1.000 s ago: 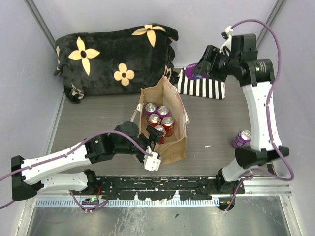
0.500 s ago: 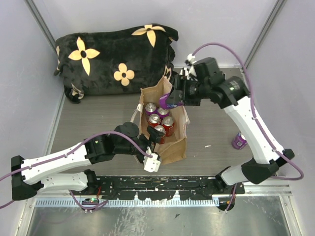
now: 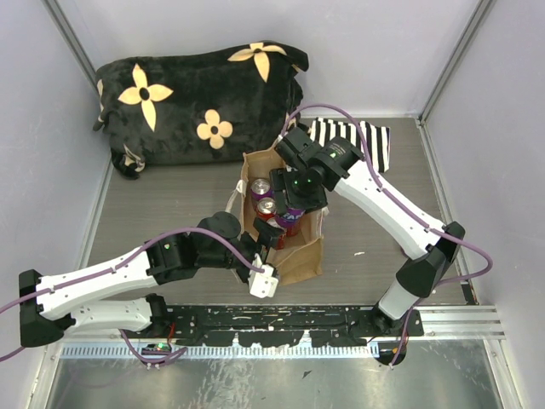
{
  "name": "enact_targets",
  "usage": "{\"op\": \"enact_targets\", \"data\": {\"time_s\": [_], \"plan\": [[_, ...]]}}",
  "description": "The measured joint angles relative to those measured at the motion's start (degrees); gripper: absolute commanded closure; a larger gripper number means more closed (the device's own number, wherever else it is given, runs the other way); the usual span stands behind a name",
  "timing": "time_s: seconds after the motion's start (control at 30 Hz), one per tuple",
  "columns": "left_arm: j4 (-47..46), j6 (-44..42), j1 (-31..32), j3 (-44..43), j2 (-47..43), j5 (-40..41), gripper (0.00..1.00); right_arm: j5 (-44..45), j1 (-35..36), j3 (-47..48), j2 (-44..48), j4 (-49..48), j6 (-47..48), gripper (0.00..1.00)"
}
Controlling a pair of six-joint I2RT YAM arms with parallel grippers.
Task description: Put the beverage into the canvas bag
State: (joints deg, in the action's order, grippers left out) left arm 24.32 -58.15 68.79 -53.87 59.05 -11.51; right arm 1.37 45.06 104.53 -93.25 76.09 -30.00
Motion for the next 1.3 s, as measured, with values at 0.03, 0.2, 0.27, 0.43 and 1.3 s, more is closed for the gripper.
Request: {"op": "enact_targets", "data": {"time_s": [0.03,0.2,0.27,0.43,1.3], "plan": [[0.0,0.1,0.0,0.0,0.0,0.0,0.02,0.7,0.0,-0.4,0.1,0.5,-0.1,0.99],[0.0,0.4,0.0,0.0,-0.1,0.3,0.02,3.1,0.0,-4.4,1.2,1.7,-0.6,0.99],[0.0,0.5,0.0,0.0,-0.1,0.3,0.02,3.5,0.0,-6.4,2.0,1.8,-0.7,0.99],[-0.1,0.7,0.0,0.0,-0.1,0.3,0.02,3.7,0.0,-11.6,3.4,0.2,-1.2,0.99],[-1.7,2.0,0.1,-0.4,0.7,1.9,0.02,4.0,0.1,-25.3,3.1,-12.7,-1.9,0.99]]}}
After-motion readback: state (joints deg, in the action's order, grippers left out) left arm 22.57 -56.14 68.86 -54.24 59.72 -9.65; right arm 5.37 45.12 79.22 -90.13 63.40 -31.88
